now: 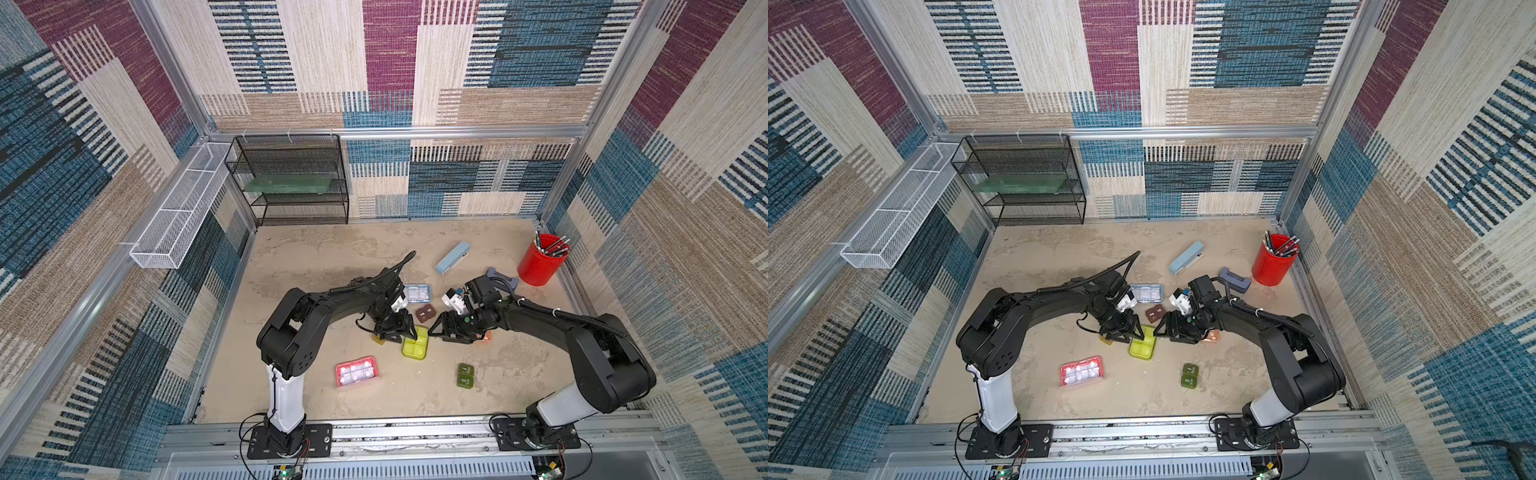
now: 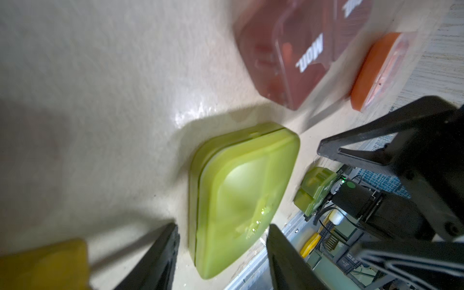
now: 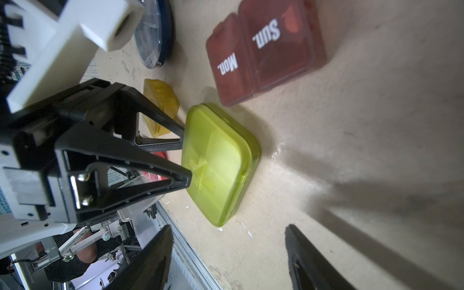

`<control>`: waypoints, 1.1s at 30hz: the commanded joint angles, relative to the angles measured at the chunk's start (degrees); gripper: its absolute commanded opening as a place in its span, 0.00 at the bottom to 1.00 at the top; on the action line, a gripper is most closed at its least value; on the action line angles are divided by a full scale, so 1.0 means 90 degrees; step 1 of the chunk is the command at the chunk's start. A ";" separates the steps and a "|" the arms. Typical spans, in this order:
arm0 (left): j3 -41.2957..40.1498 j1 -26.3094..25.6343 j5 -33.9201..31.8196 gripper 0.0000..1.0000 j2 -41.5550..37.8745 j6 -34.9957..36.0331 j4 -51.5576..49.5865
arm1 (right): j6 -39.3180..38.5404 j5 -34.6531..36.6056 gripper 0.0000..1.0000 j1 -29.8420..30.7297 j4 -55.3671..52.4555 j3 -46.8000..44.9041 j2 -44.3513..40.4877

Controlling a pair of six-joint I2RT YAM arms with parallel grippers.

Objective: Close pillboxes
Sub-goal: Adjust the pillbox at the center of the board.

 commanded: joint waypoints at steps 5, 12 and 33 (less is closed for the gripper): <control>-0.0049 -0.0142 -0.0063 0.57 0.0054 -0.0157 0.0270 | 0.0071 -0.0108 0.72 0.0022 0.0202 -0.0020 0.0027; -0.0207 -0.0329 -0.0073 0.56 0.0079 -0.0353 0.0531 | 0.0076 -0.0058 0.71 0.0036 0.0188 -0.0075 0.0050; -0.0360 -0.0389 -0.0181 0.48 0.0186 -0.0602 0.0676 | -0.0109 -0.0126 0.68 -0.0022 0.0147 -0.0215 0.0122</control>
